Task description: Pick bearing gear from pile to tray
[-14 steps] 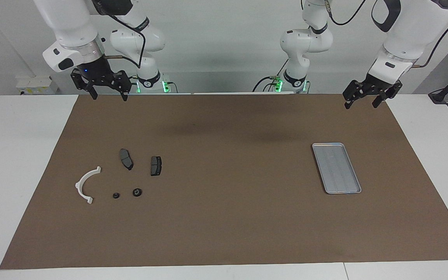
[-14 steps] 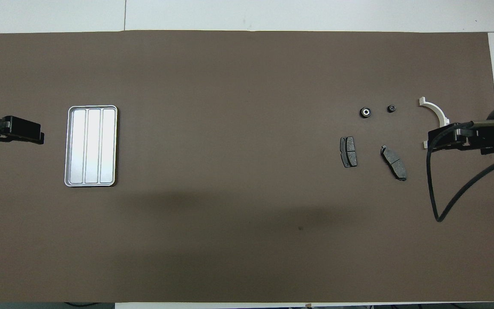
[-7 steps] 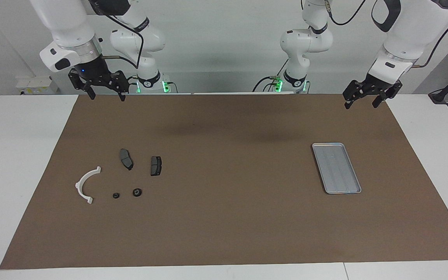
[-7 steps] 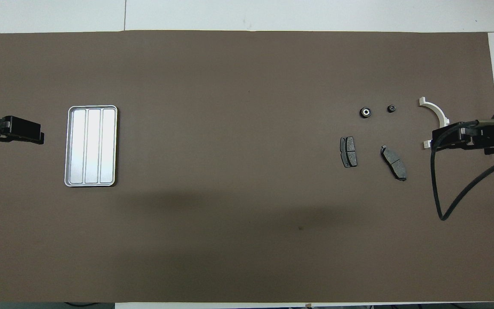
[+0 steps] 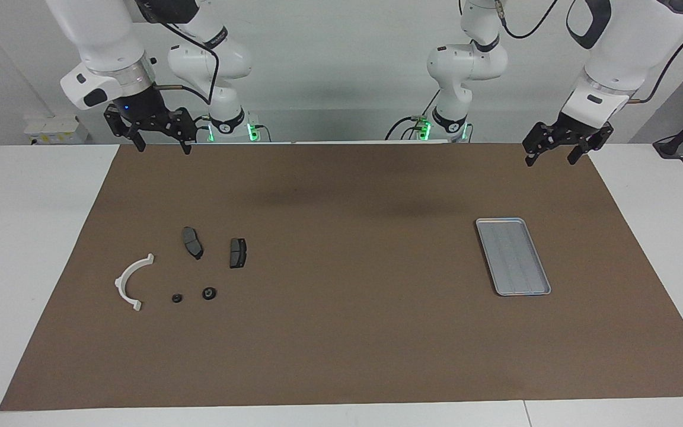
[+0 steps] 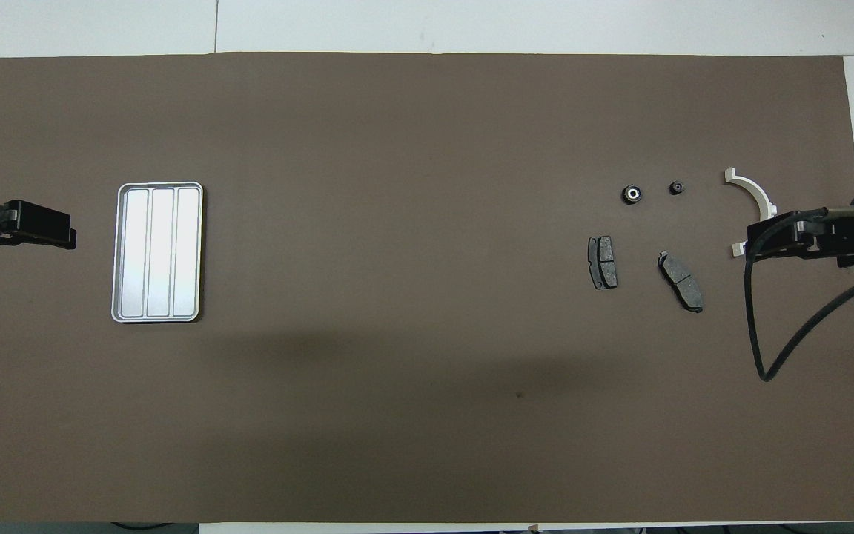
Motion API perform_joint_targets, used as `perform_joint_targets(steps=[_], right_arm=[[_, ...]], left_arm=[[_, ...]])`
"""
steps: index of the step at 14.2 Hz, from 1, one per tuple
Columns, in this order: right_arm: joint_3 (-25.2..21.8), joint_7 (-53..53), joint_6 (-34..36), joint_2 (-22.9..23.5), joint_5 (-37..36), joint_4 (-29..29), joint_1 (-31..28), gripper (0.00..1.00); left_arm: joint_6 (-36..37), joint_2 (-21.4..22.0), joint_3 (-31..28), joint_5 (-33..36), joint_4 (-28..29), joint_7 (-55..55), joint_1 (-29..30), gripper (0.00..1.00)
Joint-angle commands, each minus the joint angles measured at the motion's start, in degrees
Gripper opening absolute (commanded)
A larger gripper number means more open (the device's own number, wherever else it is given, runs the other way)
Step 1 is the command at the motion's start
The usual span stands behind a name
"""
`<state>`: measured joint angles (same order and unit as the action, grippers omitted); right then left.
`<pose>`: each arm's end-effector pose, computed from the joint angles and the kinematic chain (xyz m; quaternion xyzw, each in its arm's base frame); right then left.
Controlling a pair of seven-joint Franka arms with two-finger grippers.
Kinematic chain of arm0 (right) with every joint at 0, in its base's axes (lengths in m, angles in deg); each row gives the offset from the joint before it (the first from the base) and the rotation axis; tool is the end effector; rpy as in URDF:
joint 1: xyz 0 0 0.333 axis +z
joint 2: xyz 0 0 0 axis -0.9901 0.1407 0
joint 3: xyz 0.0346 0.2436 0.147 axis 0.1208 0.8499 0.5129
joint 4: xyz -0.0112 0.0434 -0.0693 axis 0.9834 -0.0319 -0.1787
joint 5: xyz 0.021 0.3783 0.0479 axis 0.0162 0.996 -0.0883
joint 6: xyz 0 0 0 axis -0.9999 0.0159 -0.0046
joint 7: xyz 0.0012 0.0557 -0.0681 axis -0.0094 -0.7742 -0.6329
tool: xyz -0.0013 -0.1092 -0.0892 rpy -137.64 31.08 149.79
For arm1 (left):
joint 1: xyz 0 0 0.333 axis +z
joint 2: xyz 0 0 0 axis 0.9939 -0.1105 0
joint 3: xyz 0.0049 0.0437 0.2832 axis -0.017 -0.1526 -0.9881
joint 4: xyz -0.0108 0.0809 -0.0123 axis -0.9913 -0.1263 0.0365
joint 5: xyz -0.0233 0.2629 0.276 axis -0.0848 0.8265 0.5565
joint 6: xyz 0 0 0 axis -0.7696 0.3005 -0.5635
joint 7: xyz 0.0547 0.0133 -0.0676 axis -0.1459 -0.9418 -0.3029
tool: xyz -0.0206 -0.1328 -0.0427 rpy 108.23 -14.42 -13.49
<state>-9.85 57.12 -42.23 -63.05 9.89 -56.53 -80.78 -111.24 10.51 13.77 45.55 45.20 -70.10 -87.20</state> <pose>0.5151 0.0285 0.5674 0.9986 -0.0465 -0.0221 0.0098 0.5337 -0.0324 0.5552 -0.9998 0.0206 0.0059 0.0031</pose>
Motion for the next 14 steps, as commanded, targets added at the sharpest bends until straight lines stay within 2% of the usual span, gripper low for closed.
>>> perform_joint_targets(steps=[1,14], right_arm=[[-0.1,-1.0,0.1,-0.8,1.8,-0.3,-0.4,1.00],[-0.1,-1.7,0.1,-0.9,1.9,-0.4,-0.4,1.00]], left_arm=[[-0.4,0.9,-0.6,-0.7,1.1,-0.6,-0.7,1.00],[-0.4,0.9,-0.6,-0.7,1.1,-0.6,-0.7,1.00]])
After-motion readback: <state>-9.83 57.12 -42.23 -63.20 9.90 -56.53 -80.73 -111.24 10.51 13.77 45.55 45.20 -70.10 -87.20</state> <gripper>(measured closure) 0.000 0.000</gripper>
